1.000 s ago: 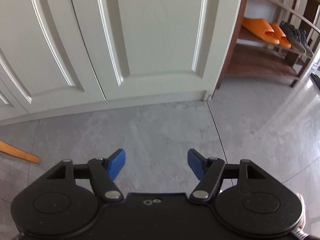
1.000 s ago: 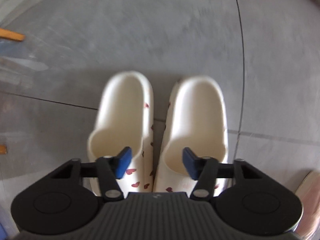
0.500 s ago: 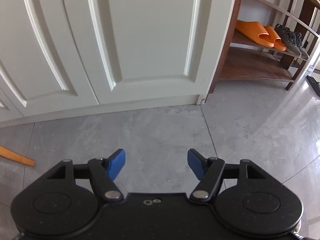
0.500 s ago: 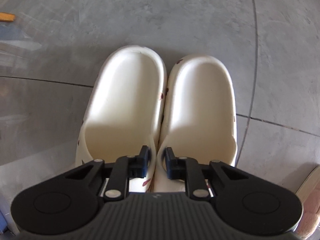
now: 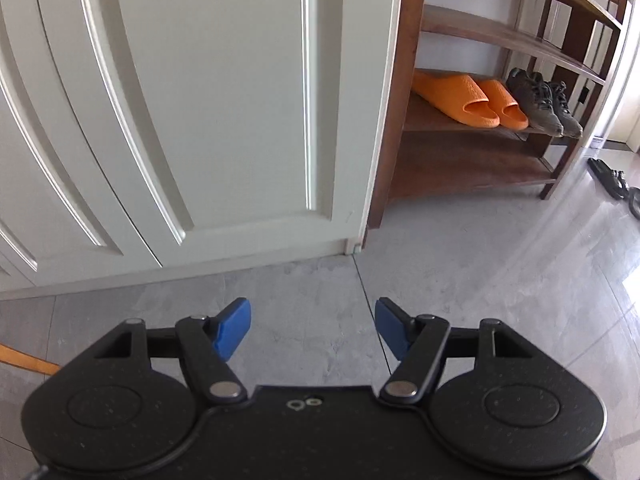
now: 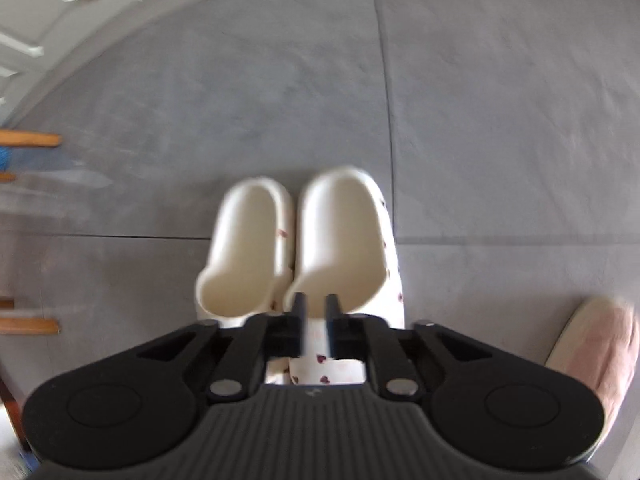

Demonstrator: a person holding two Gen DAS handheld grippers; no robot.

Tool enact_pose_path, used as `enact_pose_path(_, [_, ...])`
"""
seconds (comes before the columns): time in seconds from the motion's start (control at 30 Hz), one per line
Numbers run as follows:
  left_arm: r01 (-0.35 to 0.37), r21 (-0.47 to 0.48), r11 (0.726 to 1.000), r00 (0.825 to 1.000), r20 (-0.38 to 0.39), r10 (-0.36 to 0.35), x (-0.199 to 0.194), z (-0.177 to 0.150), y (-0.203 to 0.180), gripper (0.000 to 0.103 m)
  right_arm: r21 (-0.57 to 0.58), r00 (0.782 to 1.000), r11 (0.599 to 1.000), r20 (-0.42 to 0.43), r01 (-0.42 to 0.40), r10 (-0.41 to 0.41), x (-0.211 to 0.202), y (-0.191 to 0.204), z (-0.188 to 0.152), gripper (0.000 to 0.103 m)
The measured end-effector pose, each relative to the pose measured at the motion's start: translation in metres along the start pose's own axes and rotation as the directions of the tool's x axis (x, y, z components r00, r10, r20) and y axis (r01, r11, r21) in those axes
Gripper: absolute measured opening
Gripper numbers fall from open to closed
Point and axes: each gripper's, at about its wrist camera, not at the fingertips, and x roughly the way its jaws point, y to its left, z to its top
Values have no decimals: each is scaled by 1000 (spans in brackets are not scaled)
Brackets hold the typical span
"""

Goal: Organize scattered shoes

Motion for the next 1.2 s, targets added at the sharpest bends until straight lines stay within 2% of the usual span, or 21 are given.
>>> enact_pose_path(0.03, [-2, -9, 1000, 1000, -5, 2, 2, -3, 0, 68, 24, 1000, 1000, -13, -20, 20, 13, -1, 3, 68])
enact_pose_path(0.07, [-3, -19, 1000, 1000, -14, 3, 5, -9, 2, 68, 18, 1000, 1000, -26, -17, 17, 23, 2, 5, 74])
enact_pose_path(0.13, [-10, -25, 1000, 999, -33, 9, 9, -20, 5, 68, 2, 996, 1000, -89, 1, 0, 38, 6, 12, 74])
enact_pose_path(0.23, [-19, -37, 999, 997, -78, 16, 15, -41, 14, 68, -19, 978, 999, -201, 45, -48, 68, 14, 23, 74])
enact_pose_path(0.37, [-28, -61, 998, 993, -114, 21, 15, -60, 30, 68, -98, 919, 988, -365, 121, -149, 121, 35, 32, 77])
enact_pose_path(0.4, [-34, -60, 998, 993, -119, 26, 15, -62, 33, 68, -113, 903, 986, -399, 126, -161, 133, 40, 33, 71])
enact_pose_path(0.47, [-45, -71, 996, 990, -133, 35, 15, -68, 41, 68, -141, 883, 980, -431, 138, -186, 147, 48, 29, 47])
enact_pose_path(0.53, [-46, -81, 996, 990, -138, 35, 14, -69, 45, 68, -204, 887, 968, -407, 144, -217, 145, 55, 26, 40])
enact_pose_path(0.57, [-46, -85, 995, 990, -139, 34, 13, -68, 47, 68, -227, 894, 965, -393, 133, -216, 141, 56, 23, 30])
enact_pose_path(0.63, [-46, -89, 995, 990, -141, 33, 10, -67, 50, 68, -254, 918, 964, -357, 81, -171, 126, 52, 16, 26])
enact_pose_path(0.73, [-39, -71, 997, 991, -127, 30, 7, -56, 44, 68, -174, 947, 984, -311, 22, -76, 94, 26, 3, 25])
enact_pose_path(0.87, [-22, -43, 999, 993, -115, 17, 1, -37, 27, 68, -85, 973, 994, -228, -68, 47, 38, 0, -9, 24])
enact_pose_path(0.93, [-7, -12, 1000, 995, -99, 6, -4, -20, 10, 68, -57, 978, 994, -191, -94, 82, 12, -7, -11, 24])
enact_pose_path(1.07, [28, 46, 999, 997, -68, -25, -20, 17, -28, 68, -13, 989, 991, -68, -133, 132, -78, -24, -9, 23])
enact_pose_path(1.17, [54, 96, 994, 998, -35, -51, -41, 53, -65, 69, -12, 990, 990, 23, -141, 141, -162, -36, 0, 21])
enact_pose_path(1.2, [63, 117, 991, 998, -20, -61, -51, 70, -81, 69, -3, 987, 989, 70, -146, 146, -204, -44, 4, 18])
